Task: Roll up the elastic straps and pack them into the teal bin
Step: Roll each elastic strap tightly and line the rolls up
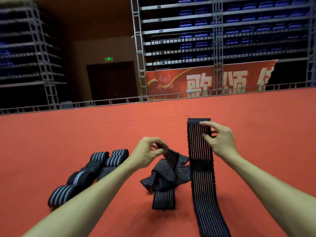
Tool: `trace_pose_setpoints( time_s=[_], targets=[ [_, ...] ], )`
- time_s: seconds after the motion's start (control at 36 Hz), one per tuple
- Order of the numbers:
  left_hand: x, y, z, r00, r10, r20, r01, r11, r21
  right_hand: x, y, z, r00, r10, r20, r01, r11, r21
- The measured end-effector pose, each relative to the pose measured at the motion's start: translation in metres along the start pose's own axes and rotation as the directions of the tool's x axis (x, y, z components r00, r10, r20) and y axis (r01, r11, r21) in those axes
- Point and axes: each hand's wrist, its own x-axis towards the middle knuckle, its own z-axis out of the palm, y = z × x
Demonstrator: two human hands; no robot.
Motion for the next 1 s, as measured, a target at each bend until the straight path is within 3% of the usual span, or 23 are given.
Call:
trace_pose_setpoints(
  time_s=[0.25, 0.44, 0.67, 0.89, 1.0],
  targets=[
    [0.012, 0.050, -0.038, 0.973, 0.014, -0.231, -0.082, 0.954, -0.287, 0.025, -0.060, 0.009, 0.997, -0.061, 0.053, 0.055, 0.993, 0.100],
    [0.024, 0.065, -0.044, 0.938, -0.009, -0.346, -0.155, 0.883, -0.443, 0.032, -0.104, 0.022, 0.998, -0.057, 0.011, 0.047, 0.916, 0.398],
    [0.040, 0.091, -0.063, 0.945, -0.029, -0.327, -0.165, 0.818, -0.550, 0.050, -0.136, 0.021, 0.999, -0.040, 0.028, 0.017, 0.826, 0.563],
    [0.047, 0.104, -0.075, 0.943, -0.013, -0.332, -0.181, 0.818, -0.547, 0.055, -0.148, 0.013, 0.998, -0.052, 0.042, 0.014, 0.778, 0.628],
    [0.047, 0.108, -0.076, 0.936, -0.041, -0.349, -0.173, 0.811, -0.558, 0.053, -0.146, 0.005, 0.992, -0.043, 0.123, -0.051, 0.742, 0.668]
  ],
)
